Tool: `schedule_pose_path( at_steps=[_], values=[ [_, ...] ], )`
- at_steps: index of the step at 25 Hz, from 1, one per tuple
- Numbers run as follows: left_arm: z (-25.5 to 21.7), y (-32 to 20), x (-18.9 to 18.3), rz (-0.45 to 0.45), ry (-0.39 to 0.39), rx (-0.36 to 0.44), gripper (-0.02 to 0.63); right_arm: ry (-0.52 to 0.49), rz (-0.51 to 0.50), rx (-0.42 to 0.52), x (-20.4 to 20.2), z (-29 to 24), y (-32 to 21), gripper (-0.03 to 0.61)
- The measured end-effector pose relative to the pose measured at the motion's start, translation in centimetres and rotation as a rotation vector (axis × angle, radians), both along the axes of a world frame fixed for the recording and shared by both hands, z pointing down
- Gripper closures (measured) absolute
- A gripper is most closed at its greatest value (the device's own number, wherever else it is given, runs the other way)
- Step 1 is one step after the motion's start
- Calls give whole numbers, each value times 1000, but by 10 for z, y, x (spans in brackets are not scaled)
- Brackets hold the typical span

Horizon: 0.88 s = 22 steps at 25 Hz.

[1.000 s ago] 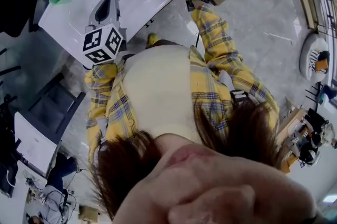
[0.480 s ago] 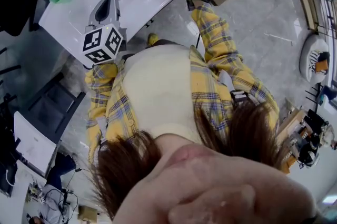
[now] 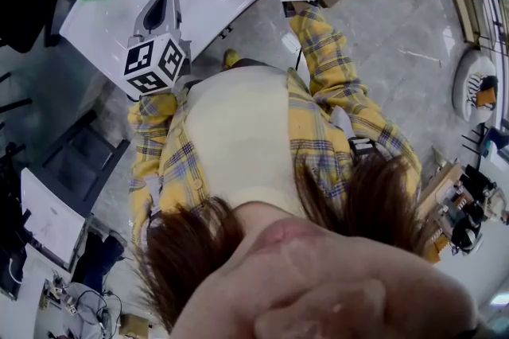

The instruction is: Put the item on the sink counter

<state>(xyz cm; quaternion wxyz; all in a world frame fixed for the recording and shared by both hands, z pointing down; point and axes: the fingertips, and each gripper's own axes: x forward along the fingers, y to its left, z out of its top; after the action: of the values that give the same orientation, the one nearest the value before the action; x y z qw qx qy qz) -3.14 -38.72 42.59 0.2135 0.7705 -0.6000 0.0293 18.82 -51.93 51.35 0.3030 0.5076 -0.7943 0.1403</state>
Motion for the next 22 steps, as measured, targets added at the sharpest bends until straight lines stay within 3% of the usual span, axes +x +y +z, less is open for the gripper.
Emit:
schedule_pose_path(
  at_steps=[22],
  values=[
    [-3, 18, -14, 11, 16, 9, 604, -124, -41, 52, -35, -36, 52, 558]
  ],
)
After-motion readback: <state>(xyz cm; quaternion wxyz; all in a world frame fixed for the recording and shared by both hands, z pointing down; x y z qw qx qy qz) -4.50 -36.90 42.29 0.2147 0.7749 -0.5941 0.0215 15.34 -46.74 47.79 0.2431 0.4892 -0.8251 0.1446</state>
